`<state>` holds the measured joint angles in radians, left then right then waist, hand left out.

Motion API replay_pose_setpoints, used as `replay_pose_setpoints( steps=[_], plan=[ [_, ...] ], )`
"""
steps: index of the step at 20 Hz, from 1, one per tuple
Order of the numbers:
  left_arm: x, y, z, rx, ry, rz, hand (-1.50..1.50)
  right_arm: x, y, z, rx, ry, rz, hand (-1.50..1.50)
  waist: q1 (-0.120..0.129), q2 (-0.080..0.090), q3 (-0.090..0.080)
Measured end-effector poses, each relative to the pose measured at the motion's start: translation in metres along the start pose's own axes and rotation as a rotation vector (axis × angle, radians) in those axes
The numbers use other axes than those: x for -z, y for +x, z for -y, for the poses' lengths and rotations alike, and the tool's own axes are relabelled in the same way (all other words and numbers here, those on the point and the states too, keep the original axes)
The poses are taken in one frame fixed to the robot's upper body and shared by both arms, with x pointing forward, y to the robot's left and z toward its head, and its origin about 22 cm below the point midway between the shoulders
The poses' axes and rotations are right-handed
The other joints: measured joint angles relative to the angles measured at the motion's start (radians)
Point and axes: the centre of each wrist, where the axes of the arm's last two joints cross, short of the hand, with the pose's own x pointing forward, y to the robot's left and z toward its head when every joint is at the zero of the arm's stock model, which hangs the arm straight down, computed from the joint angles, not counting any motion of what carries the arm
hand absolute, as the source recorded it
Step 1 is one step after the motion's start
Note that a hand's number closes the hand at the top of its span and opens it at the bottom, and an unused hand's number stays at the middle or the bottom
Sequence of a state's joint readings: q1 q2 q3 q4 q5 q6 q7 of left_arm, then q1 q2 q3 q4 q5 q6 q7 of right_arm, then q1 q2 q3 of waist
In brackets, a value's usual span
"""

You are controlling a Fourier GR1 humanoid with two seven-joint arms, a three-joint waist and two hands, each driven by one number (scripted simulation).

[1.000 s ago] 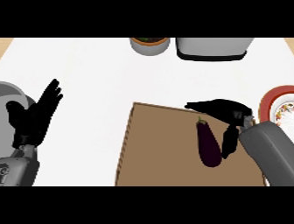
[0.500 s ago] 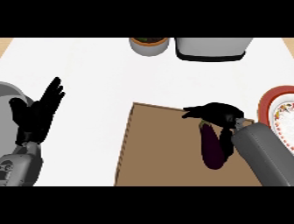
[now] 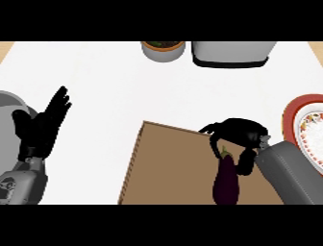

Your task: Pick the eggplant from the tray and place it in the plate

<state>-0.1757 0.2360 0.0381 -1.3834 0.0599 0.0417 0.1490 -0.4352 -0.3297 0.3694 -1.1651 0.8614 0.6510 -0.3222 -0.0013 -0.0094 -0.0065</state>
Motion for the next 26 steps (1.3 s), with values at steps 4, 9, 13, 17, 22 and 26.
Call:
replay_pose_setpoints(
  steps=[4,9,13,17,22,26],
  plan=[
    [-0.005,0.002,-0.011,-0.003,0.007,-0.005,0.00,-0.010,0.008,-0.018,0.004,-0.058,0.033,1.50,-0.003,-0.002,0.001],
    [-0.009,-0.005,-0.017,-0.008,0.053,-0.027,0.00,-0.056,0.022,-0.077,-0.032,-0.188,0.121,1.50,-0.047,-0.012,0.002],
    [-0.012,-0.006,-0.020,-0.009,0.068,-0.027,0.00,-0.104,0.031,-0.102,-0.087,-0.346,0.139,1.50,-0.067,-0.011,0.005],
    [-0.018,-0.008,-0.023,-0.013,0.077,-0.031,0.00,-0.143,0.040,-0.103,-0.098,-0.607,0.150,1.50,-0.076,-0.011,0.006],
    [-0.019,-0.006,-0.024,-0.012,0.070,-0.028,0.00,-0.190,0.049,-0.098,-0.107,-0.927,0.086,1.50,-0.070,-0.006,0.006],
    [-0.015,-0.001,-0.018,-0.009,0.045,-0.014,0.00,-0.222,0.044,-0.106,-0.039,-1.073,0.004,1.50,-0.044,0.001,0.006]
  ],
)
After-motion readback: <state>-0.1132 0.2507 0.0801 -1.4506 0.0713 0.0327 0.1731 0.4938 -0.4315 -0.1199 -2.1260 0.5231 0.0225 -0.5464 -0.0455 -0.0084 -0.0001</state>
